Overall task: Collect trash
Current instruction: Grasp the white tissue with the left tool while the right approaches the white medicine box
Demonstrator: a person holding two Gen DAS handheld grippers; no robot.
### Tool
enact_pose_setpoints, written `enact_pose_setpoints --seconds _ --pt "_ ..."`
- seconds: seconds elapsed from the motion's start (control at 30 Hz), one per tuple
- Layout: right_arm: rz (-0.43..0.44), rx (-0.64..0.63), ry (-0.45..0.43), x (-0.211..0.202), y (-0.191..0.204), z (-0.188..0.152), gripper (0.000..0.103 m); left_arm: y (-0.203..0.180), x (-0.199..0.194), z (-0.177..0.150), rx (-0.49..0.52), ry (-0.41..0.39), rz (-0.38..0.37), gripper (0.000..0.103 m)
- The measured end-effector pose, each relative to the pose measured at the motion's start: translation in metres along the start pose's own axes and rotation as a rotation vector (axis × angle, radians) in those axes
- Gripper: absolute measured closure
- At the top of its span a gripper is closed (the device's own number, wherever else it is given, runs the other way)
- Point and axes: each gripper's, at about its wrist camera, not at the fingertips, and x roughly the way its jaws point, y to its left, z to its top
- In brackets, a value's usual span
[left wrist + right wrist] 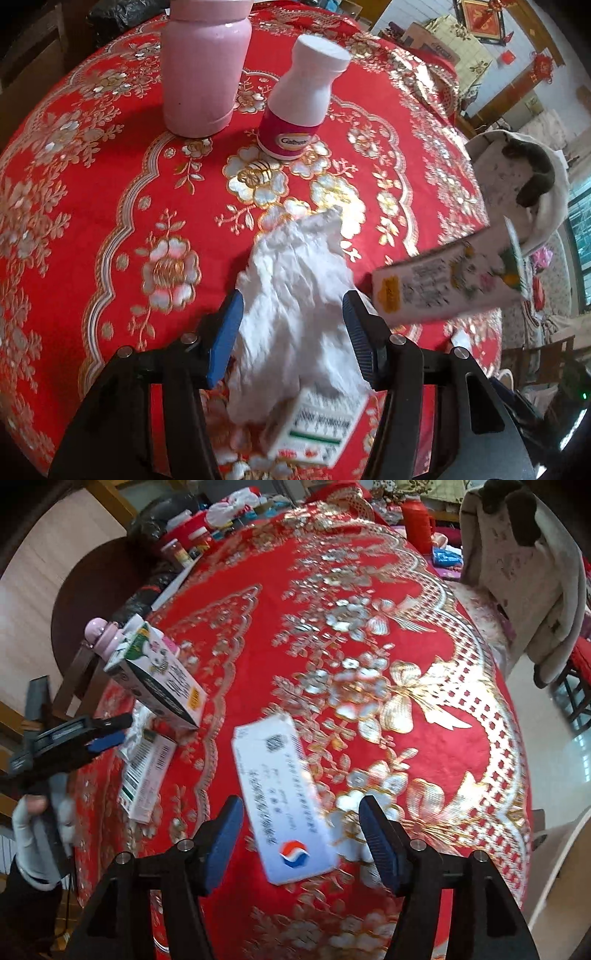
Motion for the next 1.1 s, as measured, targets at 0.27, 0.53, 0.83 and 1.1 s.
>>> enact_pose_setpoints --seconds 0.27,0.53,0.83,1.1 --pt "-0.083 -0.077 0.024 0.027 0.018 -0.001 0.039 -0.001 0.019 0.004 0.029 0.014 0.043 0.050" --pt "-0.151 -0.156 -0.009 0.036 0.024 -0.003 0.055 0.015 -0.004 -0.011 0.036 0.000 0.042 0.091" --pt "-0.064 -0.127 -0.043 0.006 0.026 -0.010 0.056 0.002 -0.058 -0.038 0.025 -0.069 -0.002 0.091" --pt "-0.036 -0.120 -0.058 -0.017 0.020 -0.025 0.056 -0.038 -0.076 -0.075 0.061 -0.066 -0.038 0.091"
